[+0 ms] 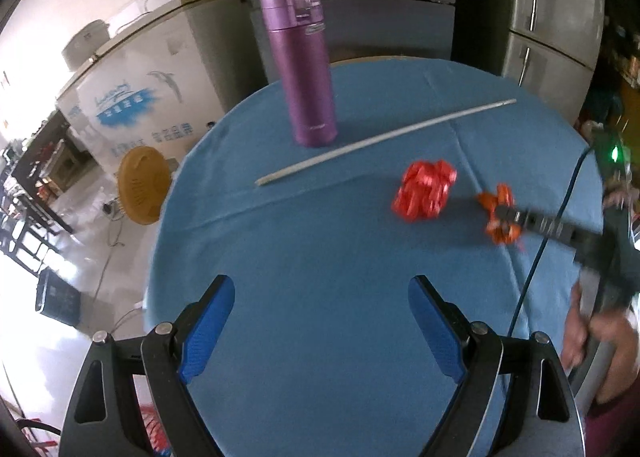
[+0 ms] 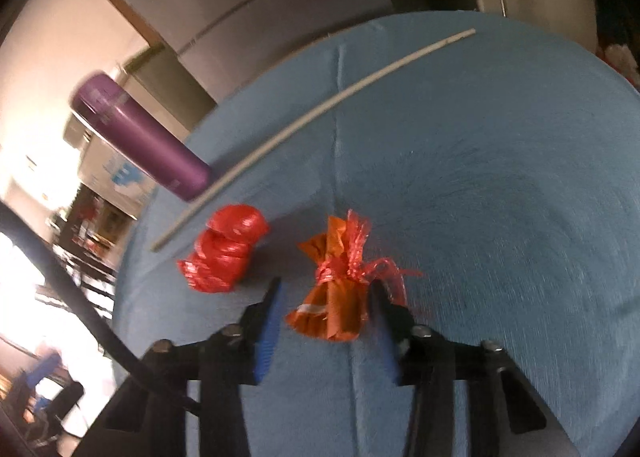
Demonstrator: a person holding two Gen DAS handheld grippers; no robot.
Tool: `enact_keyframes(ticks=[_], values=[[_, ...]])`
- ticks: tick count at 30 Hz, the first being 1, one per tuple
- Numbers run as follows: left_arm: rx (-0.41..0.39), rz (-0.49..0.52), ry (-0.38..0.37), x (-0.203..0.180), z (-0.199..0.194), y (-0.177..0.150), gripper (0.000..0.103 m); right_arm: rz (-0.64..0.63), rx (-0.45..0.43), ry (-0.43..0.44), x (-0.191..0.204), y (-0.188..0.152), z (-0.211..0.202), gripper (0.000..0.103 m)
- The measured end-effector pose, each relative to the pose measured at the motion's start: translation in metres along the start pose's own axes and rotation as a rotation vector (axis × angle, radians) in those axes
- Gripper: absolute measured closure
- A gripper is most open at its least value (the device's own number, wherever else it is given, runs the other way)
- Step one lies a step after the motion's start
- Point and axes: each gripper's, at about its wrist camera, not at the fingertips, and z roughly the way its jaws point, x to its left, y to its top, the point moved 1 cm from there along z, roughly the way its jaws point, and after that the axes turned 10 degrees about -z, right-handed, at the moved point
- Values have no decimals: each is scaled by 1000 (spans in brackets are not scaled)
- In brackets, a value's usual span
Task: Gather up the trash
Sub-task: 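Move both tools over the table toward the red and orange bags, then grasp the orange mesh bag with right tool while left tool grasps the red bag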
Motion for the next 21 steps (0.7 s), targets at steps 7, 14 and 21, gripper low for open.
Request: enact_keyframes(ticks=[7, 14, 21], values=[[17, 23, -104, -35, 47, 32, 14, -30, -26, 2, -12, -4, 0, 75], [41, 41, -208, -71, 84, 47, 14, -10, -35, 18, -36, -17, -18, 80], [129, 29, -239, -90, 125, 49, 14, 27, -15, 24, -53, -27, -25, 82]])
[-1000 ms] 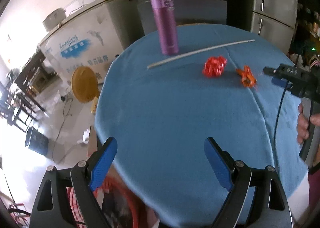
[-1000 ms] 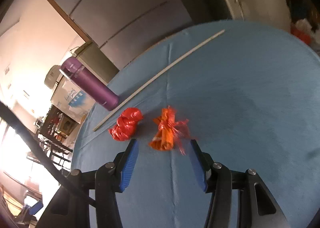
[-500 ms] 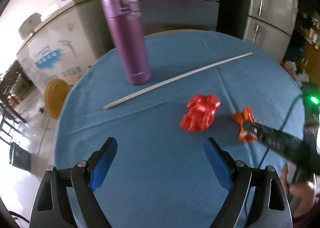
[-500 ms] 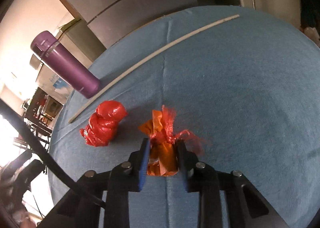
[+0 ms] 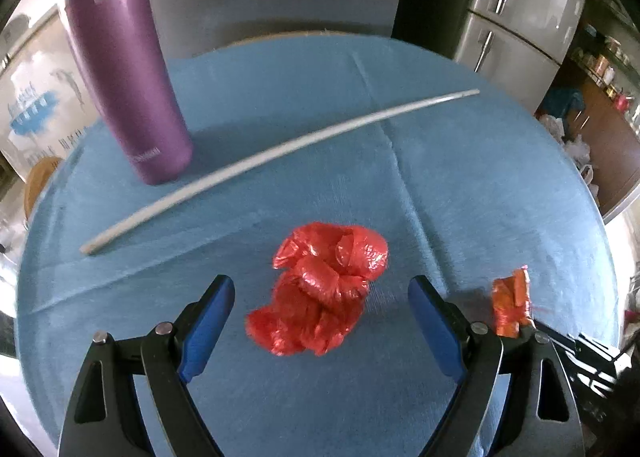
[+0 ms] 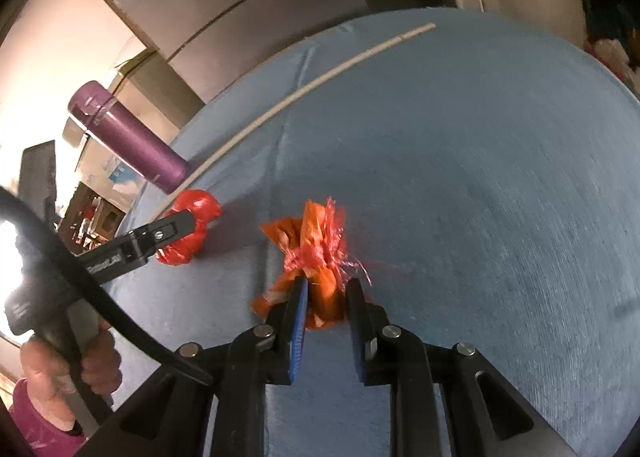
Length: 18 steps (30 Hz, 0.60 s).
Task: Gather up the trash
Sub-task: 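Grasp the orange mesh bag with right tool while left tool grasps the red bag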
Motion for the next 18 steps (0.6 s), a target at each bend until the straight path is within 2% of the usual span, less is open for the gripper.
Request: enact_keyframes(ticks=[1, 3, 4, 6, 8, 9, 10, 11, 13, 14, 15, 16, 17, 18], values=[[16, -14, -1, 2, 5, 0, 16, 12, 5, 14, -2, 0, -1, 82], [34, -41, -22, 8, 9, -2, 37, 27, 1, 44, -2, 1, -4, 80], [46, -44, -27, 11, 11, -4, 51, 46, -20, 70, -2, 2, -8, 79], [33, -29, -29, 12, 7, -9, 54, 59, -30, 77, -2, 3, -14, 77], [23, -14, -31, 13, 0, -14, 56, 48, -20, 69, 3, 6, -11, 57], [18, -11, -37, 14, -4, -16, 56, 32, -20, 79, 7, 9, -9, 36], [10, -6, -40, 15, -10, -19, 56, 21, -30, 79, 11, 10, -8, 31], [4, -2, -38, 15, -13, -21, 57, 7, -53, 67, 16, 11, -7, 31], [-12, 7, -34, 18, -28, -29, 57, -43, -78, 22, 25, 13, -5, 41], [-18, 6, -37, 19, -36, -33, 57, -62, -69, -7, 29, 14, -1, 60], [-24, 2, -38, 22, -44, -39, 57, -80, -42, -41, 32, 14, 7, 65], [-28, -1, -33, 23, -51, -42, 57, -81, -17, -55, 34, 13, 14, 65], [-33, -5, -23, 23, -58, -46, 57, -93, -38, -73, 37, 13, 16, 67], [-43, -10, -18, 25, -66, -50, 57, -116, -39, -103, 40, 13, 17, 72]])
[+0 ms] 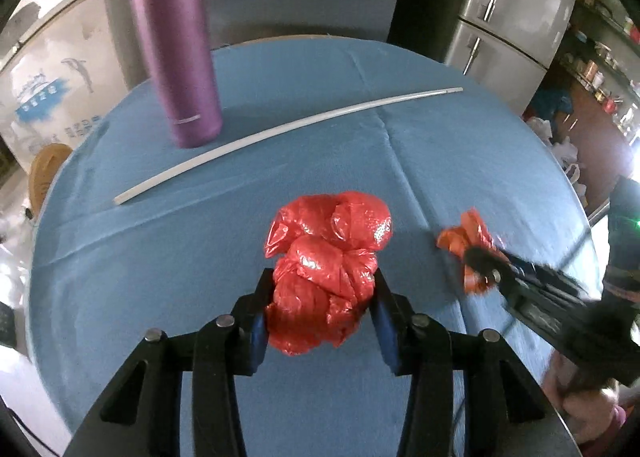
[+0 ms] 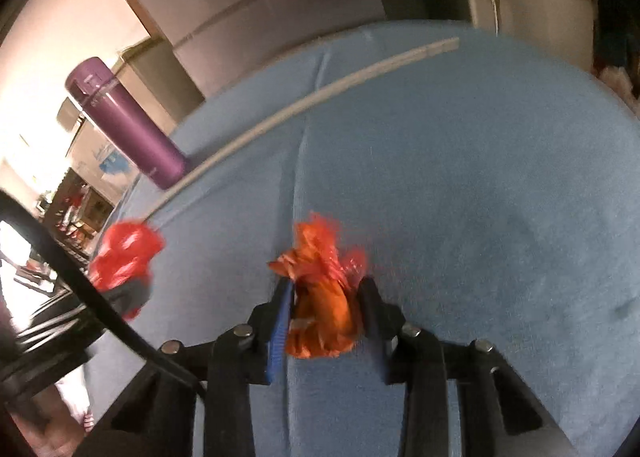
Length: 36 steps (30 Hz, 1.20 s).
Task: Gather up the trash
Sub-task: 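Grasp the orange mesh bag with right tool while left tool grasps the red bag, then carry the red bag and orange mesh bag over the red wastebasket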
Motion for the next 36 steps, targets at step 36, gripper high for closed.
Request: enact_keyframes(ticks=[36], values=[[-190, 32, 141, 11, -128, -107, 56, 162, -85, 136, -11, -72, -102, 72]])
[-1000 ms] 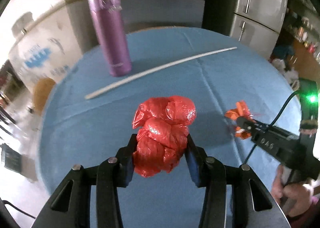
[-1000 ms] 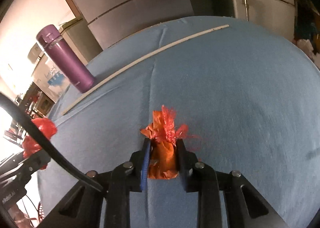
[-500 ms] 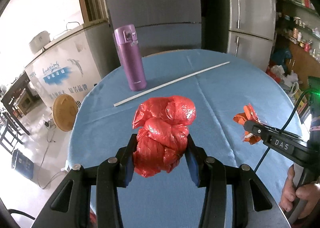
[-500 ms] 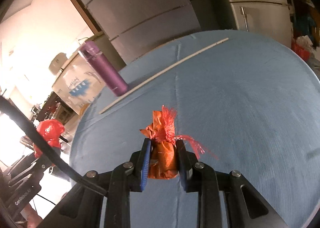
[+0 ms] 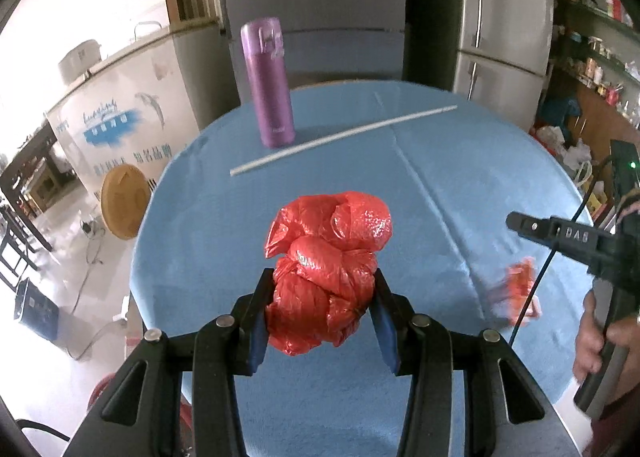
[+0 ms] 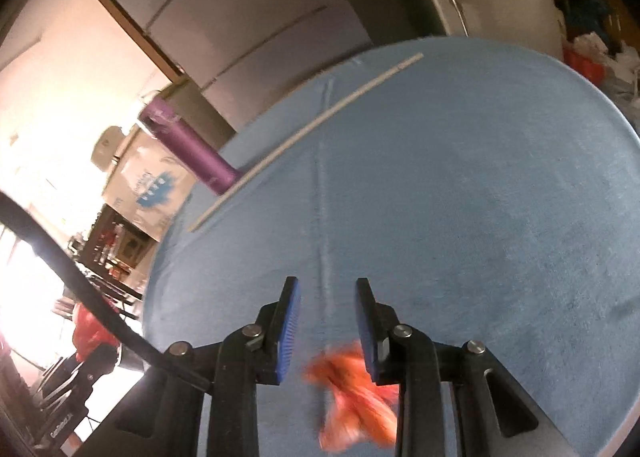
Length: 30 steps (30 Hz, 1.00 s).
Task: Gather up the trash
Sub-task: 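Carry the red bag and orange mesh bag over the red wastebasket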
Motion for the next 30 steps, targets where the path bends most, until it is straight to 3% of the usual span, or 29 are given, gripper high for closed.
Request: enact_keyframes(ticks=[5, 10, 11, 12, 13, 15, 17, 19, 20, 23, 24, 30], values=[[34, -3, -7, 3, 11, -10, 56, 47, 71, -3, -19, -3, 12, 72], [59, 22, -38, -8, 14, -20, 56, 42, 63, -6, -30, -11, -10, 69], [62, 25, -41, -10, 15, -21, 56, 45, 59, -8, -32, -15, -19, 64], [64, 30, -46, -13, 14, -23, 56, 46, 56, -13, -33, -16, -24, 47], [64, 32, -48, -14, 13, -24, 56, 51, 50, -17, -34, -19, -31, 38], [61, 35, -55, -18, 11, -26, 56, 46, 25, 1, -32, -25, -39, 36], [58, 37, -60, -20, 8, -28, 56, 17, 27, -10, -27, -30, -41, 36], [54, 42, -63, -23, 3, -32, 56, -6, 66, -50, -22, -36, -33, 42], [52, 44, -63, -22, 0, -34, 56, -9, 84, -47, -21, -39, -29, 51], [48, 48, -56, -21, -7, -39, 56, -23, 148, -69, -13, -50, -12, 54], [47, 47, -52, -20, -9, -40, 56, -36, 167, -98, -11, -54, -6, 59], [13, 43, -31, -15, -27, -44, 56, -124, 137, -198, 8, -55, -1, 73]])
